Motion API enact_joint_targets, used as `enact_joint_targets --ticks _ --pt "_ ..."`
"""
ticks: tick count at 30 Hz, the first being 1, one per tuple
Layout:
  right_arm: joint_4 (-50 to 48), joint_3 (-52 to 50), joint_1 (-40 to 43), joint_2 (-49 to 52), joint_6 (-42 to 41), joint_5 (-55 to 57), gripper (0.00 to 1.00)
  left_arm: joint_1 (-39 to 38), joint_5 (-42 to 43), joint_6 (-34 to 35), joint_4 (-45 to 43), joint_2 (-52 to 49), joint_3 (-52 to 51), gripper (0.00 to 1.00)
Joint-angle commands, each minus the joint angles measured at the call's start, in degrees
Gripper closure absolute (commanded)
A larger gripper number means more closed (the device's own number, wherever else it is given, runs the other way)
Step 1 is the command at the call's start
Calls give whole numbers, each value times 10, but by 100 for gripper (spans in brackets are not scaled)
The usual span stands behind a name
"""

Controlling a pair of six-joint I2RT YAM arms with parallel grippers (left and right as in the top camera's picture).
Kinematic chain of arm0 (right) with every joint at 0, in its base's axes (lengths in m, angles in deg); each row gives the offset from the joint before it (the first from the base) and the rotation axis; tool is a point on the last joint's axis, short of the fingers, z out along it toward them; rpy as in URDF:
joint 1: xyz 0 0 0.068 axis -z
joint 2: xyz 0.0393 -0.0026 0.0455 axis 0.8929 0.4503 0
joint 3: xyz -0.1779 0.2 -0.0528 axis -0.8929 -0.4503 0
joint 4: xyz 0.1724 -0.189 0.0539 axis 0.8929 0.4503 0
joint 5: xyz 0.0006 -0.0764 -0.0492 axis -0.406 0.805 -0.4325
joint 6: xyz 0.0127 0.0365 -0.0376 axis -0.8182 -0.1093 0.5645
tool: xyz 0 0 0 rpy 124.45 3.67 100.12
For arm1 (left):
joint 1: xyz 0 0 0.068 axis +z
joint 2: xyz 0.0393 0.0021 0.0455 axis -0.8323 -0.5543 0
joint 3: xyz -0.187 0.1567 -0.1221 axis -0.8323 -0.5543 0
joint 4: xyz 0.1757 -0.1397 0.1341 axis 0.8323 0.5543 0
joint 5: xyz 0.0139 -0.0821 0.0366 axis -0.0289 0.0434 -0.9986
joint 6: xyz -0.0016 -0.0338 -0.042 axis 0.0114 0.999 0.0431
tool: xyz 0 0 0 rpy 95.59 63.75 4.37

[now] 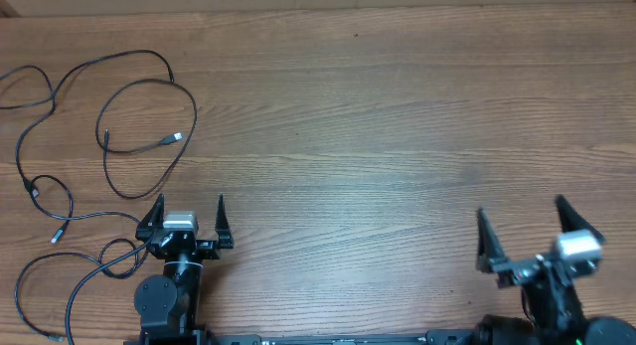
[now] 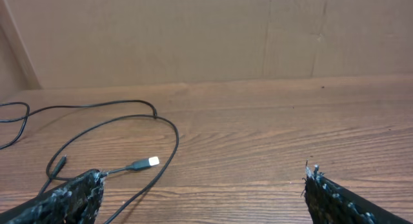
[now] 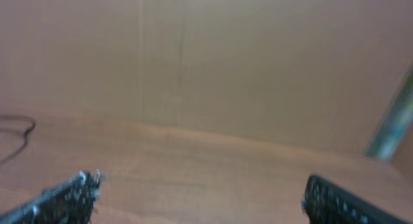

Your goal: Untangle cables

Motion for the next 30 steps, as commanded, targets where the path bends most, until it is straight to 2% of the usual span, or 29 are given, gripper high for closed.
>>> enact_joint_targets --ticks 1,12,16,22,30 --pt "-60 -75 12 -17 9 -71 0 4 -1 -15 1 6 -3 0" --pt "-303 -258 9 -30 -15 -87 0 4 -1 -15 1 6 -3 0" --pt "-374 -307 -14 -30 -31 -48 0 4 0 -15 1 6 -3 1" --pt "-387 -346 -16 -30 -57 -13 0 4 -1 -15 1 6 -3 1" --pt "-333 -349 -16 -30 -76 80 0 4 0 -15 1 6 -3 0"
